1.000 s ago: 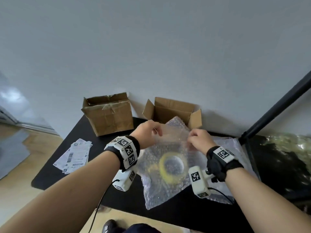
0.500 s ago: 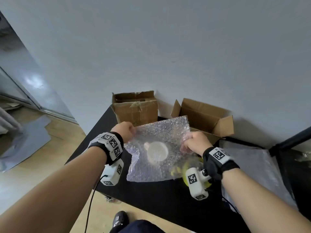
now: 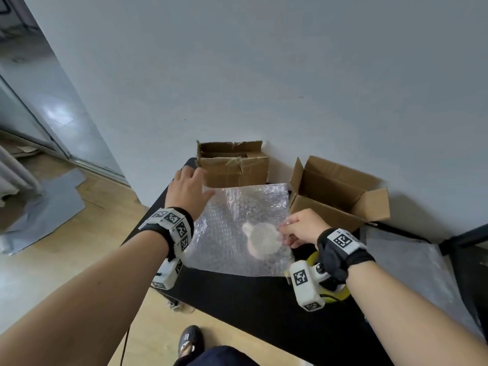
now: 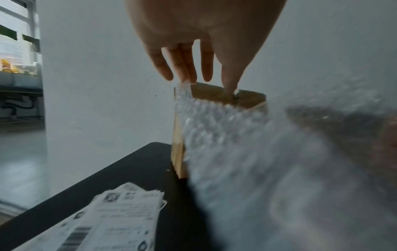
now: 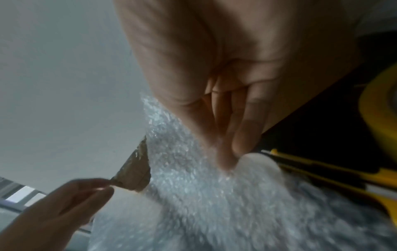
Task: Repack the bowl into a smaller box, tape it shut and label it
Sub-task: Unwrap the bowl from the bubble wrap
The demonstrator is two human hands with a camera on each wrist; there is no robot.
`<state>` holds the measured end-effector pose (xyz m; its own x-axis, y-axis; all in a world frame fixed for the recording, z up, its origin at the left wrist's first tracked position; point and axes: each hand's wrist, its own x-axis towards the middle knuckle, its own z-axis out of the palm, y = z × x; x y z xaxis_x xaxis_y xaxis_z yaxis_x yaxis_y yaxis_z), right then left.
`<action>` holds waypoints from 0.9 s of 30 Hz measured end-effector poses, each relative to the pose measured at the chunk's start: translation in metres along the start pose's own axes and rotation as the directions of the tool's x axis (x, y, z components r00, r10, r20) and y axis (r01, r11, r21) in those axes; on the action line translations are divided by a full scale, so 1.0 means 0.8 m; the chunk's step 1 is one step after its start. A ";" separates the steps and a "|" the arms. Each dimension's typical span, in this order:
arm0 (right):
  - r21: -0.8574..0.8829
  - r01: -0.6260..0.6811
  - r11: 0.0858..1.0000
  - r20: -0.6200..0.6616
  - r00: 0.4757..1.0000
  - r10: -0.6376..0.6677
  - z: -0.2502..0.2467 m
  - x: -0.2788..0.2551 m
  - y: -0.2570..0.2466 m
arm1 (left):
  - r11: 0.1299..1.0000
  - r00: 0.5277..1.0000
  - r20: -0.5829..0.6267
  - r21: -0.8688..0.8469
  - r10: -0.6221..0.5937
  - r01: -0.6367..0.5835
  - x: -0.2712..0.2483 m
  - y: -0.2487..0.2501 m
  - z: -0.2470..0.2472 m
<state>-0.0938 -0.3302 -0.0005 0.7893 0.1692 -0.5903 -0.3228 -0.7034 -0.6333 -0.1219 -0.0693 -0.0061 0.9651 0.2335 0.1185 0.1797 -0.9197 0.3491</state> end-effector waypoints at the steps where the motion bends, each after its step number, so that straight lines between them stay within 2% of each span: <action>1: 0.051 -0.003 0.999 0.026 1.000 0.002 0.008 0.000 -0.006 | 1.000 0.999 -0.036 -0.010 0.028 -0.028 0.000 0.006 -0.002; 3: 0.109 -0.019 0.994 0.088 0.996 0.009 0.024 0.001 -0.016 | 0.994 0.998 -0.022 -0.084 0.065 -0.067 -0.002 0.020 -0.004; 6: 0.080 -0.007 0.997 0.150 0.989 -0.005 0.043 0.002 -0.027 | 0.987 0.986 0.149 -0.154 0.076 -0.053 -0.010 0.035 0.000; 9: 0.093 0.061 0.994 0.134 0.988 -0.073 0.055 0.003 -0.036 | 0.986 0.922 0.380 -0.165 0.079 -0.016 -0.014 0.039 0.013; 11: 0.150 0.087 0.985 0.121 0.987 -0.105 0.061 0.002 -0.040 | 0.983 0.876 0.479 -0.180 0.049 0.043 -0.017 0.040 0.021; 15: 0.185 0.104 0.977 0.142 0.981 -0.131 0.069 0.004 -0.046 | 0.970 0.865 0.501 -0.219 0.018 0.106 -0.017 0.042 0.027; 19: 0.137 0.071 0.988 0.095 0.992 -0.085 0.069 0.014 -0.040 | 0.923 0.867 0.496 -0.351 0.044 0.154 -0.013 0.040 0.028; 21: 0.122 0.050 0.991 0.038 0.998 -0.055 0.065 0.019 -0.035 | 0.899 0.875 0.482 -0.400 0.042 0.177 -0.011 0.038 0.028; 24: 0.164 0.000 0.987 -0.078 0.997 0.013 0.056 0.025 -0.023 | 0.898 0.862 0.505 -0.397 0.040 0.191 -0.005 0.033 0.033; 25: 0.138 -0.020 0.990 -0.144 0.989 0.040 0.053 0.030 -0.017 | 0.903 0.861 0.508 -0.386 0.039 0.187 -0.002 0.031 0.036; 27: -0.060 -0.069 0.996 -0.280 0.959 0.049 0.046 0.039 -0.006 | 0.904 0.859 0.511 -0.381 0.031 0.194 0.002 0.029 0.041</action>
<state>-0.0867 -0.2960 -0.0341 0.8871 -0.0660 -0.4568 -0.3444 -0.7535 -0.5600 -0.1100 -0.1003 -0.0281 0.9321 0.0104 -0.3621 0.2766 -0.6659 0.6928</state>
